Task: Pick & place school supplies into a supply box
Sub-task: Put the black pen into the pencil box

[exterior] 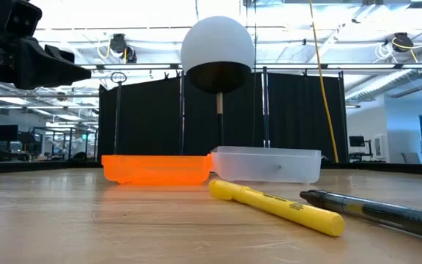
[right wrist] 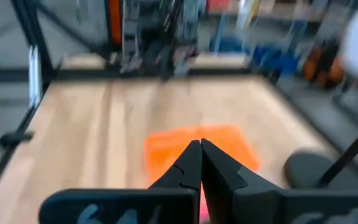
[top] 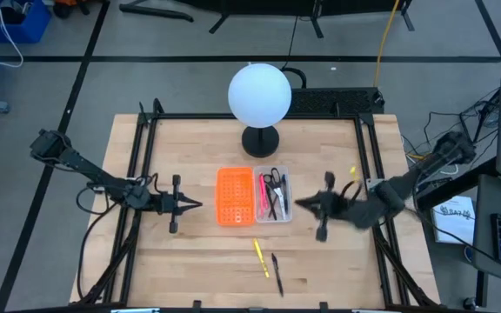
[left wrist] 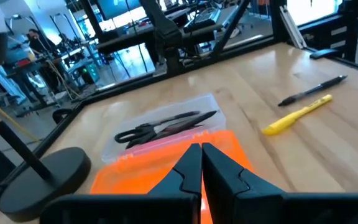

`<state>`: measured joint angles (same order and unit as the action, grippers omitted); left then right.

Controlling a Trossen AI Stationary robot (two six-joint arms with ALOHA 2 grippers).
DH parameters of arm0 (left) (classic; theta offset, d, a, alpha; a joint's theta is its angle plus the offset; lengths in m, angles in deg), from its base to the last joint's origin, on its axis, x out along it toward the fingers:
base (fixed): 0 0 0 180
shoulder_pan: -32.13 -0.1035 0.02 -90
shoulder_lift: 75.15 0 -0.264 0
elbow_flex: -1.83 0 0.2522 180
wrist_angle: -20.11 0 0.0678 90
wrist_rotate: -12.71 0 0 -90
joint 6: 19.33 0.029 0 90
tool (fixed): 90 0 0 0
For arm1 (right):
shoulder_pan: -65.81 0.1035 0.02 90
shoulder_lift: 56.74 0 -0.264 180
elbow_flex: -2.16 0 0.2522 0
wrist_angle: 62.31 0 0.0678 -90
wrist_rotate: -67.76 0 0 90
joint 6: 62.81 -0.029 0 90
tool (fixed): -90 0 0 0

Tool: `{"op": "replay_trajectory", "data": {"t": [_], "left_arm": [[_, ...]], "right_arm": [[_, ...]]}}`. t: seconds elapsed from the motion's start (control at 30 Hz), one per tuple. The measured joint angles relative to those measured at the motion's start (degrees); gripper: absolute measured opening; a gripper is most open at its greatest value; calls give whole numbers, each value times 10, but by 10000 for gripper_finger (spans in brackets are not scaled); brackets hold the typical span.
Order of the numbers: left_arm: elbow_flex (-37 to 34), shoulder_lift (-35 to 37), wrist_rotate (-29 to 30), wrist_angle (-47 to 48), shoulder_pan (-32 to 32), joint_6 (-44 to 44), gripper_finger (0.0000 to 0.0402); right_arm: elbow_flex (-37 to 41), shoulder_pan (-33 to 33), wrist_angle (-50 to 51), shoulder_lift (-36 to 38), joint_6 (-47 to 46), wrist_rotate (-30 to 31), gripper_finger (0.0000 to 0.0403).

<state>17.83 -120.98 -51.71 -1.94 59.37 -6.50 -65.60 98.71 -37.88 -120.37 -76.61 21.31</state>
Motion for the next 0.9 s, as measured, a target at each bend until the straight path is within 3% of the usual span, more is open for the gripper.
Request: {"op": "replay_trajectory", "data": {"t": [0.23, 0.47, 0.7, 0.9], "left_arm": [[0, 0, 0, -10, 0, 9, 21], [0, 0, 0, -13, 0, -25, 21], [0, 0, -1, -13, 0, -8, 21], [0, 0, -1, -14, 0, 4, 21]], "right_arm": [[-306, 61, 299, -232, -217, -21, 0], [-522, 86, 424, -395, -337, -112, 0], [-533, 88, 435, -488, -524, -261, 0], [-503, 79, 416, -546, -601, -318, 11]]}}
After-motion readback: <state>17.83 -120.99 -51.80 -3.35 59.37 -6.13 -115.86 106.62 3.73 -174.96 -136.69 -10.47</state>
